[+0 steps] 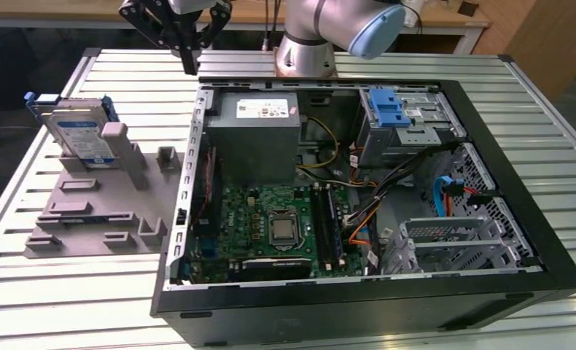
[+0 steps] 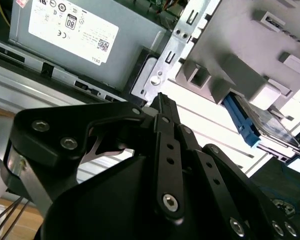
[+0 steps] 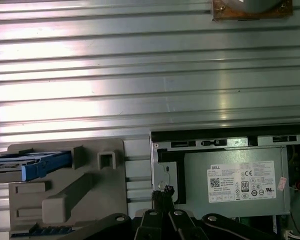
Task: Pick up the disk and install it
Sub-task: 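Reach for the disk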
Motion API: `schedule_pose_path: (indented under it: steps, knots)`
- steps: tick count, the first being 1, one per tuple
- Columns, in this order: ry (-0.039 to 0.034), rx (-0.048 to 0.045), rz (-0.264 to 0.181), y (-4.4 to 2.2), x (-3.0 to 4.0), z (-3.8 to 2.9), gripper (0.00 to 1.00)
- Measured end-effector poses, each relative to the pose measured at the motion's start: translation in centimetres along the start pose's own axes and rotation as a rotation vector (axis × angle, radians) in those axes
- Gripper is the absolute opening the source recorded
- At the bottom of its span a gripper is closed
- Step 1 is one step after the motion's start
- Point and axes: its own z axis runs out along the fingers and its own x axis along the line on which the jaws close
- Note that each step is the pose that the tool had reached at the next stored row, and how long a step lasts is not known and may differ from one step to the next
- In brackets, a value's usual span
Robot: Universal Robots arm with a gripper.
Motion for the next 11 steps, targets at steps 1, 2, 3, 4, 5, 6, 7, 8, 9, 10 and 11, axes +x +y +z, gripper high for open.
schedule_pose_path:
  steps: [1, 2, 3, 4, 5, 6, 7, 8, 9, 10, 11]
  knots:
    - [0.0, 0.0, 0.0, 0.0, 0.01, 0.0, 0.11]
    - [0.0, 0.0, 0.0, 0.0, 0.01, 0.0, 0.11]
    - [0.0, 0.0, 0.0, 0.0, 0.02, 0.0, 0.11]
    - [0.0, 0.0, 0.0, 0.0, 0.02, 0.0, 0.11]
    - [0.0, 0.0, 0.0, 0.0, 0.04, 0.0, 0.11]
    - [0.0, 0.0, 0.0, -0.01, 0.09, 0.0, 0.11]
    - [0.0, 0.0, 0.0, -0.02, 0.16, -0.01, 0.11]
    - [0.0, 0.0, 0.0, -0.02, 0.24, 0.0, 0.11]
    - [0.0, 0.0, 0.0, -0.02, 0.35, 0.0, 0.11]
    - [0.0, 0.0001, 0.0, -0.02, 0.47, 0.0, 0.11]
    - [0.0, 0.0, 0.0, -0.02, 0.6, 0.0, 0.11]
